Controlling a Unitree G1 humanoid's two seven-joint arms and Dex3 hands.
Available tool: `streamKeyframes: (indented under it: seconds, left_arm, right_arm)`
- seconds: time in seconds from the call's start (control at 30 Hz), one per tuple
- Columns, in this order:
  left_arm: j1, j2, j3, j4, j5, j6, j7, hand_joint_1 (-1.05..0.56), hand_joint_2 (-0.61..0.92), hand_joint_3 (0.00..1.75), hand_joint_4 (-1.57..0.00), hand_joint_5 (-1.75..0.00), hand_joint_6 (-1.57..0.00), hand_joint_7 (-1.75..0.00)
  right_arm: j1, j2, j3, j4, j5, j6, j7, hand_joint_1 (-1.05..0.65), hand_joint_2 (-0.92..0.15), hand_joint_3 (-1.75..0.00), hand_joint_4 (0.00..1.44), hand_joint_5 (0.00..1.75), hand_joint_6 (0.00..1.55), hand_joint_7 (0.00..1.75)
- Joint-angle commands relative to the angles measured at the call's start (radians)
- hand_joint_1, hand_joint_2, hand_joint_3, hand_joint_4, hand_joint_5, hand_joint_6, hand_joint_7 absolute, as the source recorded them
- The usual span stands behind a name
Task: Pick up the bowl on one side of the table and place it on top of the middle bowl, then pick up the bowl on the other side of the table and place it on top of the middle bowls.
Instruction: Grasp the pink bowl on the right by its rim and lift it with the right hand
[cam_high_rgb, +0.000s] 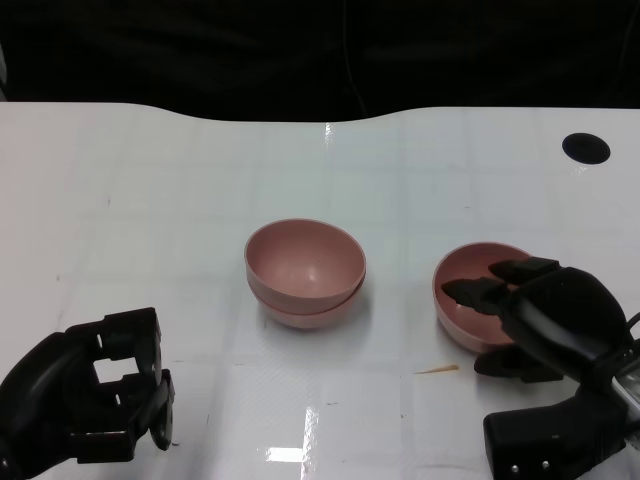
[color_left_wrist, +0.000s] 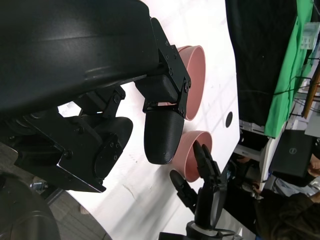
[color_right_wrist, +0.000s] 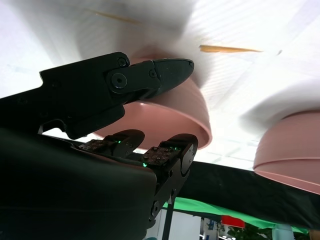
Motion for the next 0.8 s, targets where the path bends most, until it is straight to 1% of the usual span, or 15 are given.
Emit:
streamKeyframes:
  seconds: [0.03,0.3,0.5,0.8]
  left_arm:
    - [0.004,0.002,0.01,-0.001,0.015,-0.017,0.006,0.22,0.76,1.34,-0.94,-1.75,-0.78,-1.75]
    - [0.006,-0.005,0.013,-0.013,0.023,-0.002,0.022,0.22,0.76,1.34,-0.93,-1.75,-0.78,-1.75]
    - [0.003,-0.01,0.011,-0.018,0.034,-0.002,0.027,0.23,0.74,1.37,-0.95,-1.75,-0.8,-1.75]
    - [0.01,-0.013,0.007,-0.04,0.037,0.016,0.048,0.24,0.74,1.37,-0.94,-1.75,-0.79,-1.75]
  right_arm:
    - [-0.019,-0.023,0.011,0.038,0.013,0.005,-0.024,-0.75,-0.92,-0.19,0.52,0.02,0.52,0.01]
    - [-0.052,-0.026,0.04,0.112,0.019,-0.001,-0.042,-0.74,-0.92,-0.2,0.52,0.01,0.52,0.01]
    - [-0.072,-0.026,0.07,0.186,0.011,-0.016,-0.092,-0.74,-0.92,-0.2,0.55,0.02,0.55,0.02]
    - [-0.111,-0.005,0.128,0.327,0.01,-0.049,-0.182,-0.64,-0.92,-0.19,0.62,0.04,0.62,0.03]
